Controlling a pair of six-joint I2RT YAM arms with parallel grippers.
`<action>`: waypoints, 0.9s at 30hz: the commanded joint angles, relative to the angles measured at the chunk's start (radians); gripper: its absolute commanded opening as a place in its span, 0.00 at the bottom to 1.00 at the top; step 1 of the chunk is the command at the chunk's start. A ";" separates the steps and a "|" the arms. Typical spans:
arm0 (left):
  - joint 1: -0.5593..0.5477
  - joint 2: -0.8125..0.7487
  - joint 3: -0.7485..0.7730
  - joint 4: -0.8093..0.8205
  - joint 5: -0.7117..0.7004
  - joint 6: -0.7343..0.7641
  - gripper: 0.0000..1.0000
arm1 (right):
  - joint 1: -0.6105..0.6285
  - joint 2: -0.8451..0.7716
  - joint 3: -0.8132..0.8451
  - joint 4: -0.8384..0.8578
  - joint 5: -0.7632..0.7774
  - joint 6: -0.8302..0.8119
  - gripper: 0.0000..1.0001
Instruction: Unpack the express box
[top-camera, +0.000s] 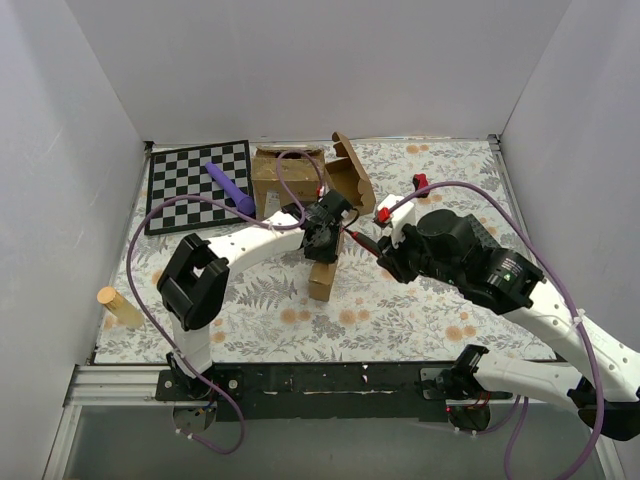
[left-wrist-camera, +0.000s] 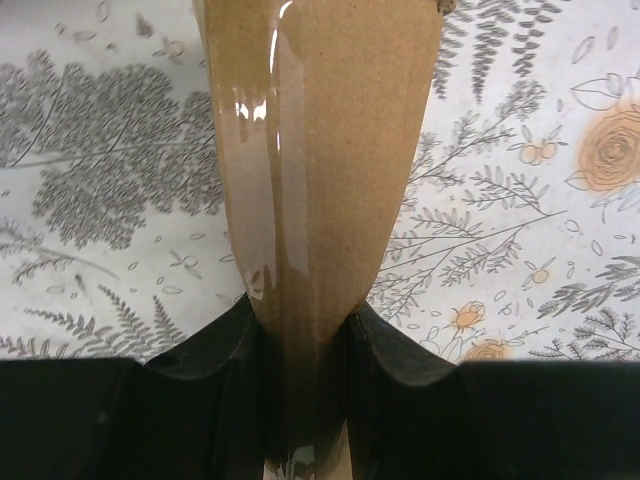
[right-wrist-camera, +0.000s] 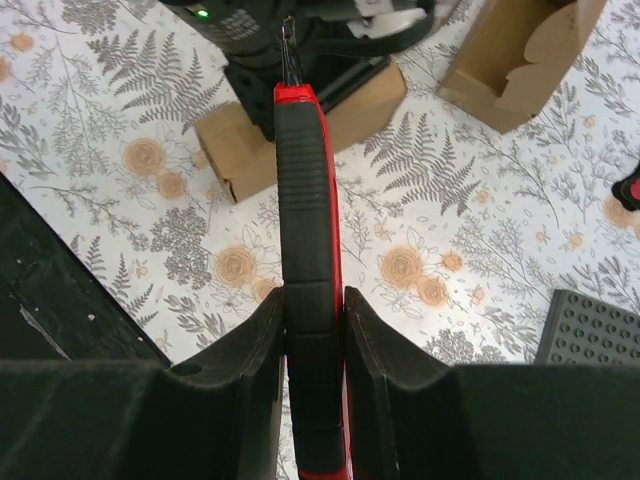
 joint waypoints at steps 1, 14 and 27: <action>0.007 -0.094 -0.058 -0.091 -0.103 -0.101 0.00 | 0.006 -0.019 0.064 -0.013 0.068 -0.015 0.01; 0.014 -0.115 -0.043 -0.091 -0.133 -0.135 0.27 | 0.140 0.063 0.092 -0.173 0.070 -0.020 0.01; 0.014 -0.161 -0.230 0.080 -0.039 -0.149 0.53 | 0.306 0.165 0.086 -0.257 0.190 0.022 0.01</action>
